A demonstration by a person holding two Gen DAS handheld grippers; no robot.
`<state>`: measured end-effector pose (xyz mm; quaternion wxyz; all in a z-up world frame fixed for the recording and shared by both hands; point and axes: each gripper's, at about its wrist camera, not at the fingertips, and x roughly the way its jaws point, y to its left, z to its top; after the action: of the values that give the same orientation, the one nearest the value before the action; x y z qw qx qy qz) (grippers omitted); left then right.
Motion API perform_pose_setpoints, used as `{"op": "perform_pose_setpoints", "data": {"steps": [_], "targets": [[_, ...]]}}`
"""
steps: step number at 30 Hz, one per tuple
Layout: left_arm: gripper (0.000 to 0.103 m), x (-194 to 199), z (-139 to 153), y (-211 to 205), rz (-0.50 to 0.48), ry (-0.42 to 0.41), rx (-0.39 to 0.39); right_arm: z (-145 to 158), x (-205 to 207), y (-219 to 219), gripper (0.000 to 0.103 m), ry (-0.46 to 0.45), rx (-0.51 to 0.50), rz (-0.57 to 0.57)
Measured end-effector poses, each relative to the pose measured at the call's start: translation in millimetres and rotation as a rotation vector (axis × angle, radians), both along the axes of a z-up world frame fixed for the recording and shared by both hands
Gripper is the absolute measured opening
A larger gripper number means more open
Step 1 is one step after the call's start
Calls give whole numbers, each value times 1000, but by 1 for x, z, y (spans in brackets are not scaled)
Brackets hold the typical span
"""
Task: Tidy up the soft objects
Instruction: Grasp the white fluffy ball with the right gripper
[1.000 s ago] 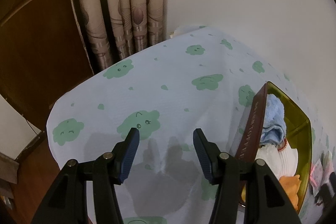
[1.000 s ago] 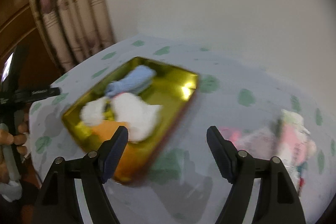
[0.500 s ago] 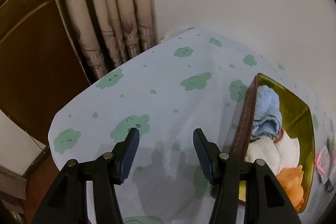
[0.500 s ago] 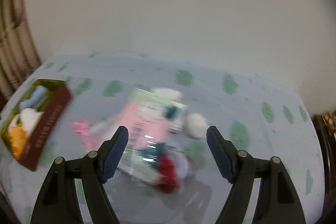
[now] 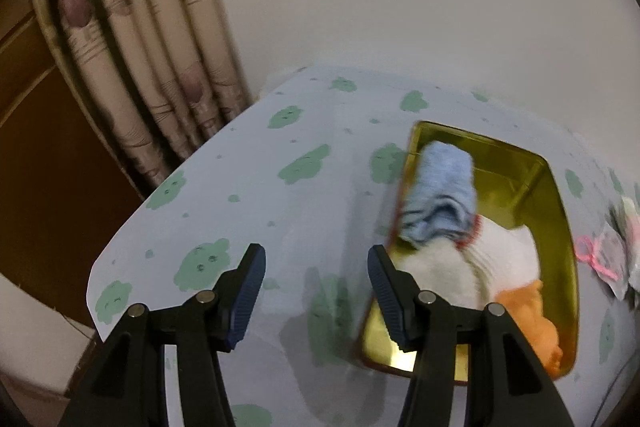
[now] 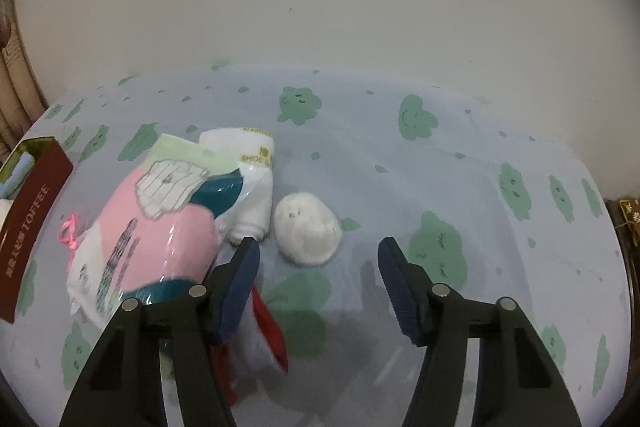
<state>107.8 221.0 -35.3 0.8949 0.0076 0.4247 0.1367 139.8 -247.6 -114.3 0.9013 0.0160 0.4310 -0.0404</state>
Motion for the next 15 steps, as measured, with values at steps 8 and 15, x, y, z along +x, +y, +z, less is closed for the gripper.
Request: {"op": "perform_pose_setpoints", "data": {"steps": [8, 15], "targets": [[55, 5, 18, -57, -164, 19, -35, -15, 25, -6, 49, 18, 1, 12], [56, 23, 17, -135, -356, 60, -29, -18, 23, -5, 24, 6, -5, 37]]}}
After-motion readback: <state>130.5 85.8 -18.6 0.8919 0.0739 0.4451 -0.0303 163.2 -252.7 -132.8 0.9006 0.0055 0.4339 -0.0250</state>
